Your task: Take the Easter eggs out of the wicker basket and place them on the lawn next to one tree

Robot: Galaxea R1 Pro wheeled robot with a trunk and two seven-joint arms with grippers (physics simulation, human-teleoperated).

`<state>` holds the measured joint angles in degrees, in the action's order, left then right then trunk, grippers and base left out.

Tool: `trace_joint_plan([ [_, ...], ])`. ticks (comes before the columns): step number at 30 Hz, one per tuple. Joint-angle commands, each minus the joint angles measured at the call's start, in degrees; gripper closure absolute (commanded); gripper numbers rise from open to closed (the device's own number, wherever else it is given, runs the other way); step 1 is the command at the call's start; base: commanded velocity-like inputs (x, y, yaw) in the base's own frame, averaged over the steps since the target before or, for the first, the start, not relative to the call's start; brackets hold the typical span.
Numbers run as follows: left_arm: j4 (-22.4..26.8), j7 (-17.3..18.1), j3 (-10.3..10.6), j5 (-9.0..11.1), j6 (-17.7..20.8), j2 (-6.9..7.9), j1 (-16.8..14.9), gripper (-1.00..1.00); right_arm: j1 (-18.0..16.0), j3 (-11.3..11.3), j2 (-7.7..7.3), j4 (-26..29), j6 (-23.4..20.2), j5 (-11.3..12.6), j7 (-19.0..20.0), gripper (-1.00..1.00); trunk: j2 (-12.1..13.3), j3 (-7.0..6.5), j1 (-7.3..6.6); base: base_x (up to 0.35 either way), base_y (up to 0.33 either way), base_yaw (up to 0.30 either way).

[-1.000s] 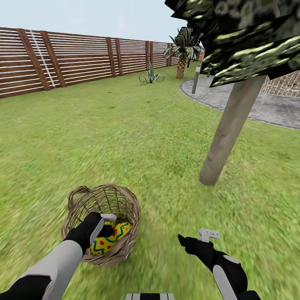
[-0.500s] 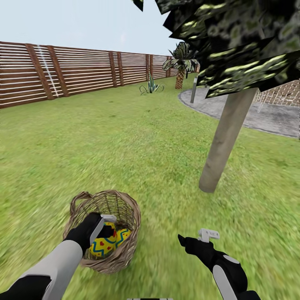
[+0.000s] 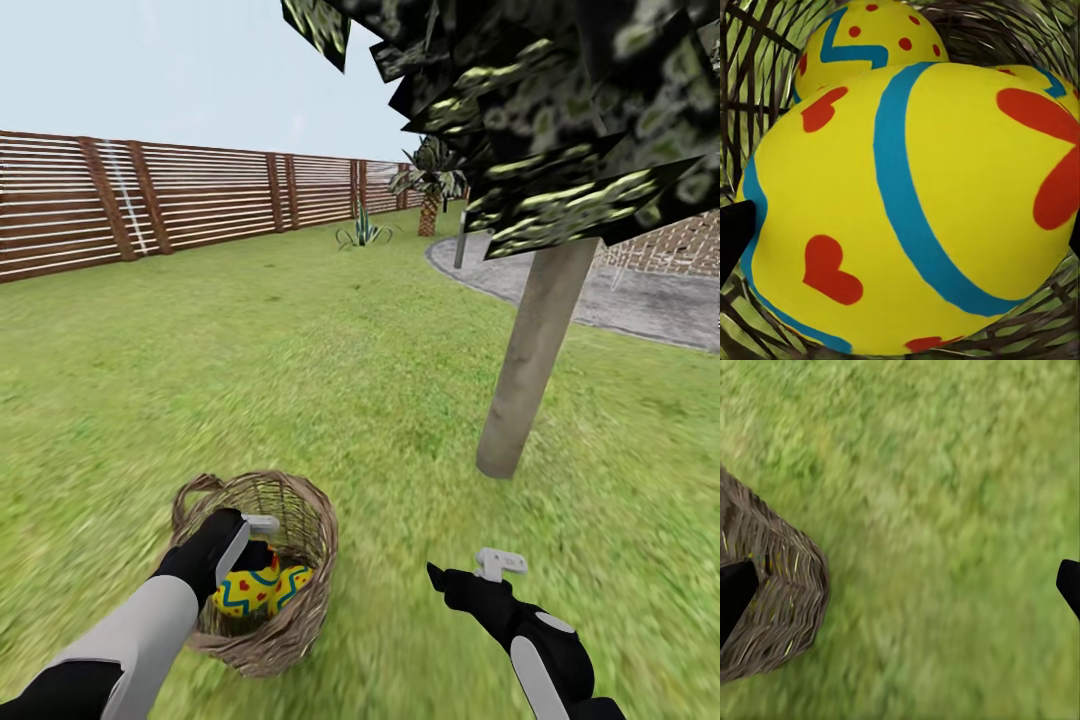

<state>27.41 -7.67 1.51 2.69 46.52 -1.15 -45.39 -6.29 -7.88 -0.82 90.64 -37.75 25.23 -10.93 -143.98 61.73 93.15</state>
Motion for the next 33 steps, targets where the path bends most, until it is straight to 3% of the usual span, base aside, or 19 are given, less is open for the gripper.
trace_joint_plan([
  [1,0.1,-0.3,0.2,0.3,0.3,0.01,0.0,1.00,0.0,-0.1,-0.05,0.1,-0.1,0.6,-0.6,-1.00,0.0,-0.18,-0.03,0.000,0.000,0.000],
  [11,0.8,-0.4,0.1,0.5,2.8,0.03,0.0,1.00,0.0,-0.1,-0.05,0.1,-0.1,0.6,-0.6,-1.00,0.0,-0.62,-0.09,0.000,0.000,0.000],
  [18,1.0,-0.4,0.1,0.5,5.8,-0.01,-0.1,1.00,0.0,-0.1,-0.05,0.1,-0.1,0.6,-0.6,-1.00,0.1,-2.17,-0.27,0.000,0.000,0.000],
  [33,2.4,-0.4,0.1,0.5,6.9,-0.03,-0.1,1.00,0.0,-0.1,-0.05,0.1,-0.2,0.6,-0.6,-1.00,0.3,-5.49,-0.65,-0.101,0.000,0.000],
])
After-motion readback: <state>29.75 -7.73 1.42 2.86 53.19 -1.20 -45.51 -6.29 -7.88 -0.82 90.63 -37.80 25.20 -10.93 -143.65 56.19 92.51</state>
